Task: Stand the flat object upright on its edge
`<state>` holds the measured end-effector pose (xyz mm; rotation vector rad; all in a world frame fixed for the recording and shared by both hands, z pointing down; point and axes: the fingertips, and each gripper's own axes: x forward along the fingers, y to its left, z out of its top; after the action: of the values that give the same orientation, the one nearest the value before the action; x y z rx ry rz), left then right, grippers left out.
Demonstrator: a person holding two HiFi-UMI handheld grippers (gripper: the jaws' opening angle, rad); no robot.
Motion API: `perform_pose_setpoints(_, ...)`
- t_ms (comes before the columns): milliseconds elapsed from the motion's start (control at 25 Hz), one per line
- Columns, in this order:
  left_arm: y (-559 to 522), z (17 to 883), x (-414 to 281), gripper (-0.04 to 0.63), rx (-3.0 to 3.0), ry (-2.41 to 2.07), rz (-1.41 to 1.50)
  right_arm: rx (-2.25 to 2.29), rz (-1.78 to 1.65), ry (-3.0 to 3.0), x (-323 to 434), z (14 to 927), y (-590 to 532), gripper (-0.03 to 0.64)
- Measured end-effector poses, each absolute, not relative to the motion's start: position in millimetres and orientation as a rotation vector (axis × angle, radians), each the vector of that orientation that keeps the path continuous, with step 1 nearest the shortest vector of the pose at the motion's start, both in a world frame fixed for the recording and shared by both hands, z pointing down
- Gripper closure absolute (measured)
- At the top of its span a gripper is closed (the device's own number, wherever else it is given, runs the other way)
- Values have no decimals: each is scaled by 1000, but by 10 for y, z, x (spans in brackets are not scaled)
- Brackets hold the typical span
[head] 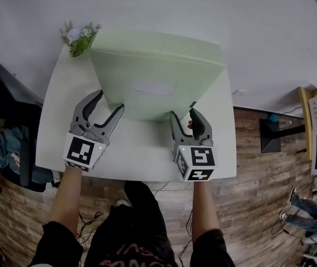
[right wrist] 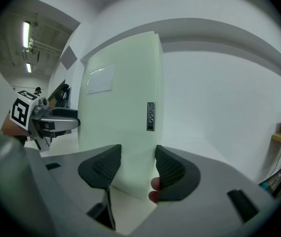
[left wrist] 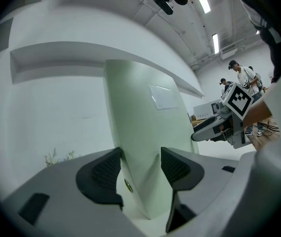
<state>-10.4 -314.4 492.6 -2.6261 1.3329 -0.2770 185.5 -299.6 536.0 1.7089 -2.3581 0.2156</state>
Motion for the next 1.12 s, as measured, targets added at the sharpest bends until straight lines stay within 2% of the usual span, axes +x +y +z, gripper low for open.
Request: perform_pose_setpoints(1120, -2942, 4854, -280, 331, -2704, 1425, -288, 1783, 288, -2306, 1956, 5227, -2759, 388)
